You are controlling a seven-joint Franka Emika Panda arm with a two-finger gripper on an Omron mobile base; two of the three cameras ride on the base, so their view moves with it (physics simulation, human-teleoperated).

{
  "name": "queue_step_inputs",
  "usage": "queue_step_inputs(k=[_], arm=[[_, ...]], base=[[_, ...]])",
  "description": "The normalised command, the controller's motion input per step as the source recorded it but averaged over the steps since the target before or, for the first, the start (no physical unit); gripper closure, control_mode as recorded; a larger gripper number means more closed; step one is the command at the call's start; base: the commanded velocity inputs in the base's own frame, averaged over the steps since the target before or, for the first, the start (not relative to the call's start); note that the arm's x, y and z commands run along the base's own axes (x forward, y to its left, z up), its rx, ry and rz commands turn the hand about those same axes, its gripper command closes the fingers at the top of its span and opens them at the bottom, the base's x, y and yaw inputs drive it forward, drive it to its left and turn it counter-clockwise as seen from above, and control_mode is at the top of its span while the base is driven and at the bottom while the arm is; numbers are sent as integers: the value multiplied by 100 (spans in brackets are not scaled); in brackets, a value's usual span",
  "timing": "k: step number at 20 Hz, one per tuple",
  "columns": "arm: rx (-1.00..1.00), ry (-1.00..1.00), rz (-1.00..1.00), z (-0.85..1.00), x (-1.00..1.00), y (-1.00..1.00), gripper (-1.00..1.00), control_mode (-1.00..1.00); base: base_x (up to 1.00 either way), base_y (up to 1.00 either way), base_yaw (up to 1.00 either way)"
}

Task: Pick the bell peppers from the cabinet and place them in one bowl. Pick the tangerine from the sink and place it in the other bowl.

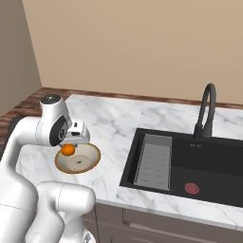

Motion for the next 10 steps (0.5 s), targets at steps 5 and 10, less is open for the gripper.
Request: queue_step_inputs(k=[5, 10], arm=[[0, 10, 0, -6, 52, 0, 100, -100], [-2, 0, 0, -16, 49, 13, 100, -100]], base=[[0, 0, 0], [0, 0, 0]])
